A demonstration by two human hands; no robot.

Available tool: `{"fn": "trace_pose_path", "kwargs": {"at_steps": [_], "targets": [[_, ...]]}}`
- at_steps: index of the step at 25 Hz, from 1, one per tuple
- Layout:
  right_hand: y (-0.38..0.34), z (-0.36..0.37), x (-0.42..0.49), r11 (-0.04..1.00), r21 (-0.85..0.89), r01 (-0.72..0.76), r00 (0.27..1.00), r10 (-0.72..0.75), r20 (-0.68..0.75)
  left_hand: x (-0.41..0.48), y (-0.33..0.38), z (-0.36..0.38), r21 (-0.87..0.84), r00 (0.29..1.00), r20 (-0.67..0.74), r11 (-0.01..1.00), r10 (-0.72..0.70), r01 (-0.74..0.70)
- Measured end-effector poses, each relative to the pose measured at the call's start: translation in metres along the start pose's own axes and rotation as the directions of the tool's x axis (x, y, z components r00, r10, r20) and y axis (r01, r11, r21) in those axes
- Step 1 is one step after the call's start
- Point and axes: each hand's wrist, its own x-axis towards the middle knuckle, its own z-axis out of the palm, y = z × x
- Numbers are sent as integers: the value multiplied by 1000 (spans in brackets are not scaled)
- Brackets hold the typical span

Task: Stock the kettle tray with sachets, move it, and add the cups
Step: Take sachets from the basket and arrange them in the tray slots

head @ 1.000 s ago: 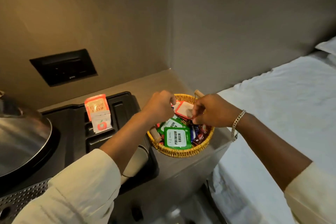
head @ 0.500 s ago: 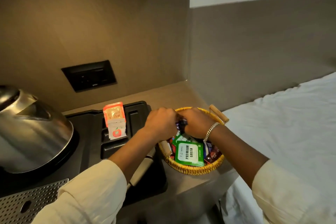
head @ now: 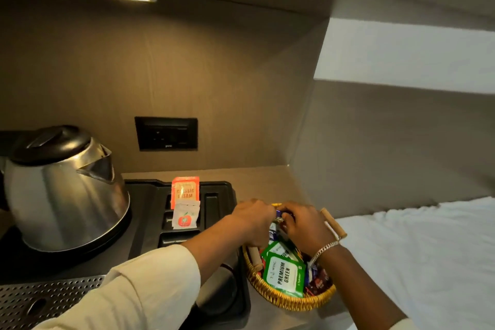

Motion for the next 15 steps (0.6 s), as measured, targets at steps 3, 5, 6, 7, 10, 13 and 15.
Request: {"fn": "trace_pose_path", "kwargs": {"at_steps": [3, 5, 6, 7, 10, 13, 15], "targets": [[2, -12, -10, 973, 189, -130, 981, 154, -115, -1, 2, 0, -14, 997, -77, 1000, -12, 11], [1, -23, -16, 921, 337, -195, 959, 251, -130, -3, 3, -1, -6, 990, -139, 1000, 13, -14], [0, -28, -19, 895, 398, -201, 951, 275, -139, -4, 3, -1, -43, 985, -171, 998, 28, -36], [-2, -33, -22, 871, 450, -197, 946, 290, -146, -6, 1, -2, -136, 979, -200, 989, 38, -66], [-17, -44, -28, 771, 608, -190, 947, 308, -95, -21, -12, -8, -573, 957, -289, 802, -7, -168], [-40, -43, -27, 672, 719, -179, 960, 280, -22, -43, -39, -9, -784, 923, -361, 580, -132, -224], [-59, -37, -23, 636, 751, -174, 970, 244, 19, -60, -63, -3, -780, 882, -422, 580, -210, -235]]}}
